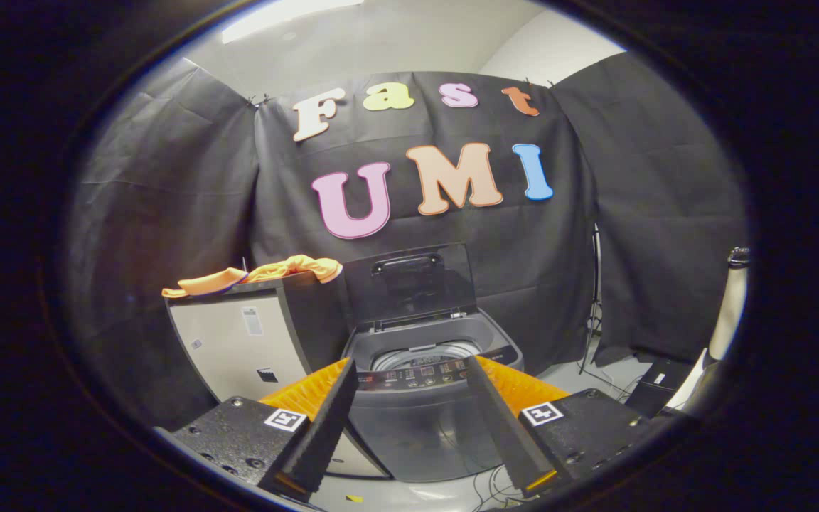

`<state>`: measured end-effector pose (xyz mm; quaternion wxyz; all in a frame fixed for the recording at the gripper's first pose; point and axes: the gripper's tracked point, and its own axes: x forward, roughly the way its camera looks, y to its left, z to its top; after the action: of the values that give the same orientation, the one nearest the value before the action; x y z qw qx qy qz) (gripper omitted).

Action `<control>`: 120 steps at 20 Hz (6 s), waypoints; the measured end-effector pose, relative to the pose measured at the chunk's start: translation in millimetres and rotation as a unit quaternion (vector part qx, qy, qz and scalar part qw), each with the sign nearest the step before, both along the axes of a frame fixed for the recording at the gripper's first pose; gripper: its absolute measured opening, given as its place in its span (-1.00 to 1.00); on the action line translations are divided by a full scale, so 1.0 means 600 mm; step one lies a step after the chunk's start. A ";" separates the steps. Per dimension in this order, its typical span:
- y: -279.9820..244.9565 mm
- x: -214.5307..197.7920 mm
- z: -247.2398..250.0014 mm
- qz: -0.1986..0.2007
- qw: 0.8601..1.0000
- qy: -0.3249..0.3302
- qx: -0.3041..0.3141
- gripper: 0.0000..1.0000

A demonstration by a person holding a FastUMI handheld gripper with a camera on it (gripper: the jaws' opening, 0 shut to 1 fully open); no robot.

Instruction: Put the clothes into the washing machine and then close the washing machine lid.

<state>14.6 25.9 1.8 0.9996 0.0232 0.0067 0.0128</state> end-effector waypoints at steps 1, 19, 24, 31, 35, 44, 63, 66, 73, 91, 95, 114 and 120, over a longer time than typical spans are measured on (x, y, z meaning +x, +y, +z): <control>0.009 0.004 0.003 0.003 1.000 0.000 0.003 0.89; 0.298 0.136 0.236 0.095 0.995 -0.013 -0.039 0.88; 0.389 0.205 0.269 0.116 0.992 0.006 -0.043 0.87; 0.530 0.353 0.205 0.086 0.990 0.114 -0.007 0.88; 0.597 0.423 0.170 0.087 0.982 0.152 -0.065 0.89; 0.668 0.494 0.051 0.079 0.947 0.290 -0.111 0.96; 0.652 0.440 0.106 0.249 0.930 0.254 -0.094 -0.99; 0.621 0.432 0.150 0.253 0.937 0.227 -0.078 -0.99; 0.493 0.433 0.284 0.210 0.963 0.168 -0.030 -0.99; 0.132 0.529 0.253 0.071 0.985 0.146 -0.057 -1.00; 0.095 0.565 0.127 0.055 0.981 0.181 -0.040 -0.99; 0.027 0.619 -0.207 0.001 0.959 0.281 0.020 -0.97; 0.022 0.567 -0.183 0.000 0.961 0.275 0.021 0.20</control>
<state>354.8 38.9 -107.7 0.9584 0.0472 0.2813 0.0064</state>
